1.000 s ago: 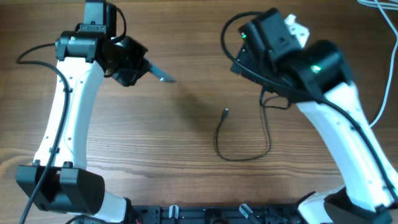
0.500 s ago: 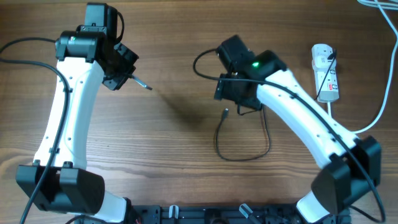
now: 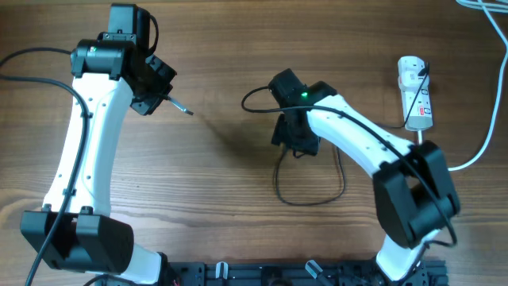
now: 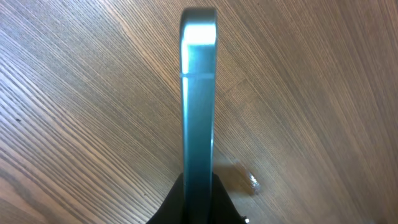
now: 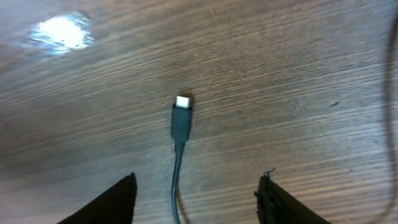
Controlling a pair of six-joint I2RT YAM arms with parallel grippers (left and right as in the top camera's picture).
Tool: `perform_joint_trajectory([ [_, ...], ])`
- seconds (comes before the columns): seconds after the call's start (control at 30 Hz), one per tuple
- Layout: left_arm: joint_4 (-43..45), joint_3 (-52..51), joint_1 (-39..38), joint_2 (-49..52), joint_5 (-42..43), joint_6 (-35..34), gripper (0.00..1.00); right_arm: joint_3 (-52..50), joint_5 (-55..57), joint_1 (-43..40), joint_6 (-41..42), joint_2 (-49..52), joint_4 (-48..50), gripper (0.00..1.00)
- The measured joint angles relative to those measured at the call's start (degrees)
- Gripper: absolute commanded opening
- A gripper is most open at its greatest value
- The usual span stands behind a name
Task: Plug charger to phone and switch on socket
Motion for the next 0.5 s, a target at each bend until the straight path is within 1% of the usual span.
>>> perform_joint_trajectory([
  [0.17,0.3,-0.4,0.0,0.0,-0.2,0.0,0.04,-0.2,-1.5,0.0,0.0,3.9,1.2,0.58],
  [0.5,1.1,-0.4,0.0,0.0,-0.2,0.0,0.04,-0.3,-1.5,1.7,0.9,3.9,2.5,0.56],
])
